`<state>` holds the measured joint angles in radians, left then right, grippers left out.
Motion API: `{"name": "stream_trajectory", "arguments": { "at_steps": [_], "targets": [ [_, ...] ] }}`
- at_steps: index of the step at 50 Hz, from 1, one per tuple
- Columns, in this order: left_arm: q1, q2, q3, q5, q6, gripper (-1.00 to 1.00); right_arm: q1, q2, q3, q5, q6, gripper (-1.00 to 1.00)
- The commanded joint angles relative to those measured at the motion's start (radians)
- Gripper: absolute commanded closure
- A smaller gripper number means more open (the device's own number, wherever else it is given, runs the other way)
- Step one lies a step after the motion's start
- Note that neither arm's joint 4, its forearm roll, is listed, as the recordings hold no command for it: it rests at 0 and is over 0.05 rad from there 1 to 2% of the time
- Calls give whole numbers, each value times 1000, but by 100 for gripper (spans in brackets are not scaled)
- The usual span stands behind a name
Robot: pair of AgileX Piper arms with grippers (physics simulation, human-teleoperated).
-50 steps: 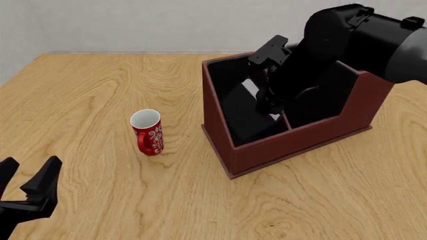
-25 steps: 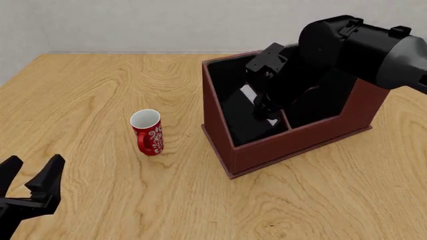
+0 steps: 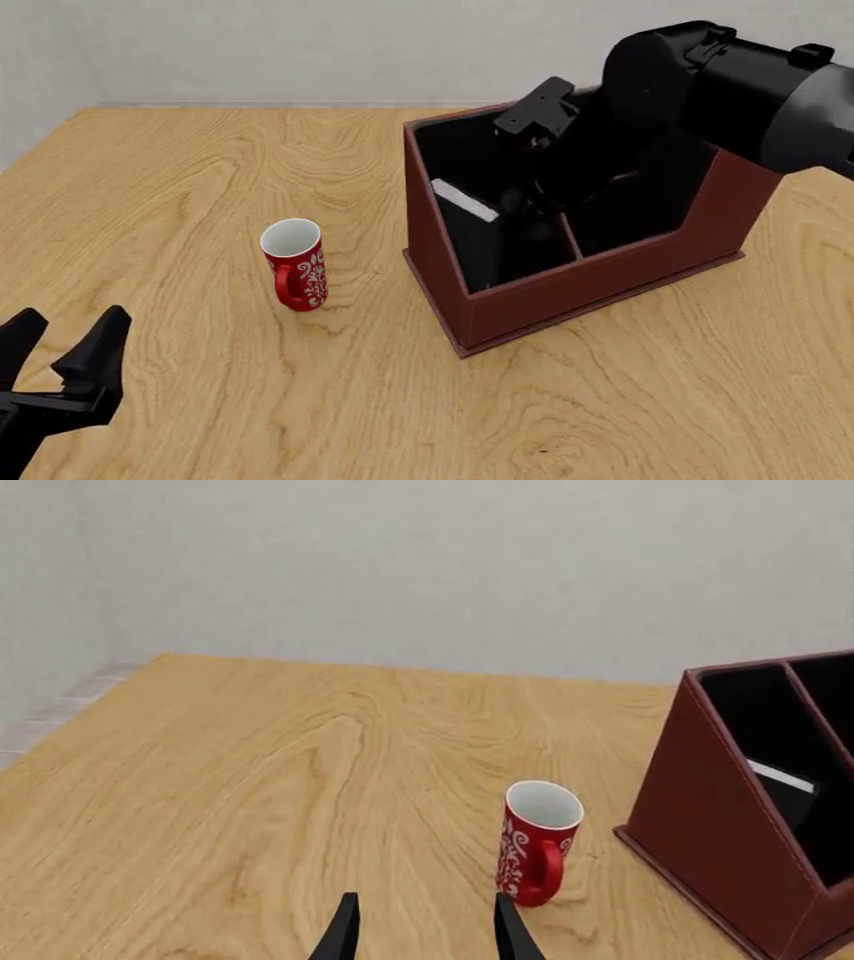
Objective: Pick up the book and place it in the left compartment of the caddy.
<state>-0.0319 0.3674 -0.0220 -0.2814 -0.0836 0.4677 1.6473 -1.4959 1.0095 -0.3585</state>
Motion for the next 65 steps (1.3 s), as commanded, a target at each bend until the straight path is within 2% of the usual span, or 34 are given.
{"name": "stream_trajectory", "arguments": {
  "at_steps": [1, 12, 25, 31, 36, 38, 43, 46, 48, 57, 64, 65],
  "targets": [
    [-2, -2, 0, 2, -3, -100, -20, -31, -6, 53, -110, -100],
    [-4, -22, -10, 25, -1, -100, -17, -64, -9, 77, -108, -100],
    [-33, -98, -59, 113, -3, -100, -52, -157, -111, 208, -128, -100],
    [-42, -132, -85, 158, -1, -100, -50, -215, -81, 210, -126, -100],
    [-52, -161, -107, 198, 4, -100, -25, -272, -65, 210, -86, -100],
    [-53, -166, -111, 205, 4, -100, -29, -282, -64, 210, -88, -100],
    [-54, -180, -129, 228, 9, -100, 8, -356, -39, 210, -36, -100],
    [-55, -185, -133, 236, 11, -100, 10, -374, -34, 210, -33, -100],
    [-56, -190, -139, 246, 12, -100, 20, -399, -38, 210, -6, -100],
    [-66, -190, -142, 256, 30, -100, 9, -468, -46, 210, 39, -100],
    [-72, -179, -133, 254, 38, -100, -10, -549, -70, 210, 114, -100],
    [-73, -179, -132, 254, 40, -100, -6, -561, -73, 210, 141, -100]
  ]
}}
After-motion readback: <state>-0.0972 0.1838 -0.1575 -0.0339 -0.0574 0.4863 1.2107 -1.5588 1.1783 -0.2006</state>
